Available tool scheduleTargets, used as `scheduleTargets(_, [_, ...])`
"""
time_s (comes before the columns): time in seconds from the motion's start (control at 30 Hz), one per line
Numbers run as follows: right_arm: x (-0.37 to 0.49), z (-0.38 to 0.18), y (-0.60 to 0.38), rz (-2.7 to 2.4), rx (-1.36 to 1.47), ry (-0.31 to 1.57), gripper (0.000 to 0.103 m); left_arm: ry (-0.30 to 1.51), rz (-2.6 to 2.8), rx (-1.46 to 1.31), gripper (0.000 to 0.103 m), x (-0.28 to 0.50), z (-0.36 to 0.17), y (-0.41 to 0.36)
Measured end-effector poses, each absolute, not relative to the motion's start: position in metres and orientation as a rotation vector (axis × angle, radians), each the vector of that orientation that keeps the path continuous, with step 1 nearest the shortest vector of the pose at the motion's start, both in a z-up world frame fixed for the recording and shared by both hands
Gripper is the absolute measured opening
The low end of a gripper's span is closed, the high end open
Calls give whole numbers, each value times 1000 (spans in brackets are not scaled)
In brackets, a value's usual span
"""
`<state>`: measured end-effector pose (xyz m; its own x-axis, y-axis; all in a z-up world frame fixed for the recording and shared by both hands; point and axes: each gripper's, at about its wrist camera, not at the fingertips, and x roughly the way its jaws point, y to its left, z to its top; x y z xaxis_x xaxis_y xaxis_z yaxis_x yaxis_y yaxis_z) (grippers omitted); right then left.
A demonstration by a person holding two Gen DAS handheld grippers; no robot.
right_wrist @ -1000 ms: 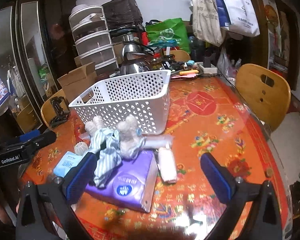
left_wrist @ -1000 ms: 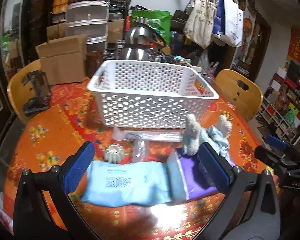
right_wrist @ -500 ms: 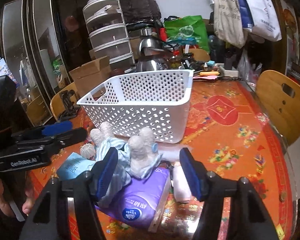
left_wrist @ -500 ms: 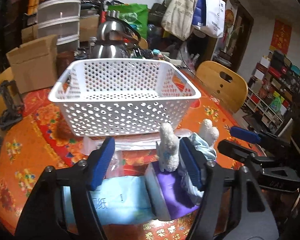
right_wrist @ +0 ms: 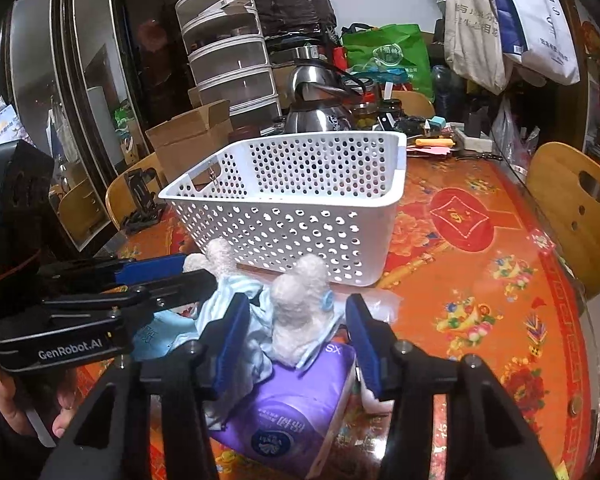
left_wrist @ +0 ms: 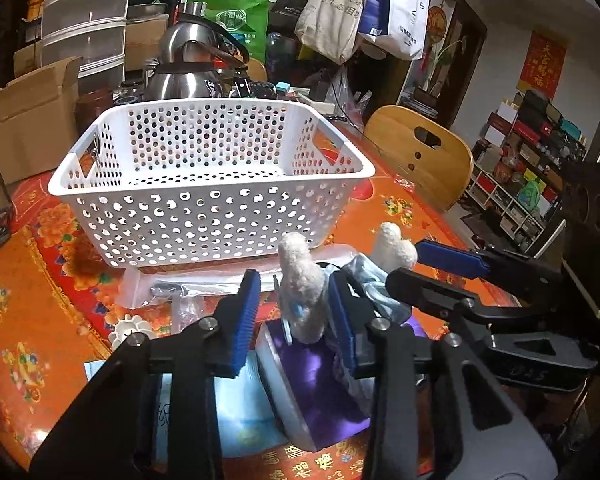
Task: Organize soft objects
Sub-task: 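Reach the right tool to the striped cloth and socks and close on them, then lift the cloth bundle with the right tool and lower it into the basket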
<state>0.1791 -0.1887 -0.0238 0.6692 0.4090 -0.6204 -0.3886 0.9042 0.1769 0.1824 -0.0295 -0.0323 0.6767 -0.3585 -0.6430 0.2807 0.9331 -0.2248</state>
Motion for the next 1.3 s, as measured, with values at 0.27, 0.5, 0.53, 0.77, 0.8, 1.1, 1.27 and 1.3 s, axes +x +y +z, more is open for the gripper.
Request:
scheduleTargets(0.27, [182,-22,-185,449,18,704,43,739,-370,-104,30,182,-31,-34])
scheduleTargets(0.5, [183,-22,-180,448,-5,707,27,745,-384,-112,17,187,-33,-36])
scheduleTargets(0.53, [183,-21,-179,449,-7,706,25,746,-388,-116,15,187,-33,-36])
scheduleTargets(0.77, [180,-19,-173,434,-45,690,16,730,-395,-126,13,183,-32,-33])
scheduleTargets(0.8, [180,-19,-172,434,-51,688,15,727,-396,-128,13,182,-31,-33])
scheduleTargets(1.1, [173,-7,-166,449,-66,650,13,683,-382,-160,13,168,-22,-18])
scheduleTargets(1.27, [169,-1,-163,459,-72,632,13,643,-368,-160,13,157,-12,-12])
scheduleTargets(1.3, [169,2,-162,461,-73,627,13,635,-365,-163,13,155,-10,-10])
